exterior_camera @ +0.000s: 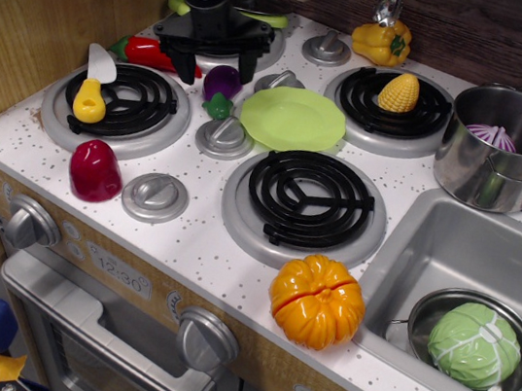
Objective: Put eggplant on plate
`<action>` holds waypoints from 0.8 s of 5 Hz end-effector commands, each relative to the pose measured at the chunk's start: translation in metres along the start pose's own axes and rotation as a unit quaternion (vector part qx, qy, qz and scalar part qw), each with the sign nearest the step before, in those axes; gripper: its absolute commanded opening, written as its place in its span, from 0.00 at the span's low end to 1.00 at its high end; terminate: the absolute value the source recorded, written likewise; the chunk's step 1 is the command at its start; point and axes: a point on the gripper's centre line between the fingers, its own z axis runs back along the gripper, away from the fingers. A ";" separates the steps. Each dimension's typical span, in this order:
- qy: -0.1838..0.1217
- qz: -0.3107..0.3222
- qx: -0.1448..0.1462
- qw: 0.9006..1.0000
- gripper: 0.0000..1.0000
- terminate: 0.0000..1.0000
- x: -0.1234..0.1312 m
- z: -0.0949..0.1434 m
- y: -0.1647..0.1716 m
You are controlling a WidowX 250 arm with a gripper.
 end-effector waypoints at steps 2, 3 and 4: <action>-0.027 -0.009 -0.033 0.999 1.00 0.00 0.024 0.003 0.003; -0.026 -0.007 -0.040 0.999 1.00 0.00 0.018 -0.001 0.001; -0.023 -0.004 -0.050 0.998 1.00 0.00 0.010 -0.009 0.001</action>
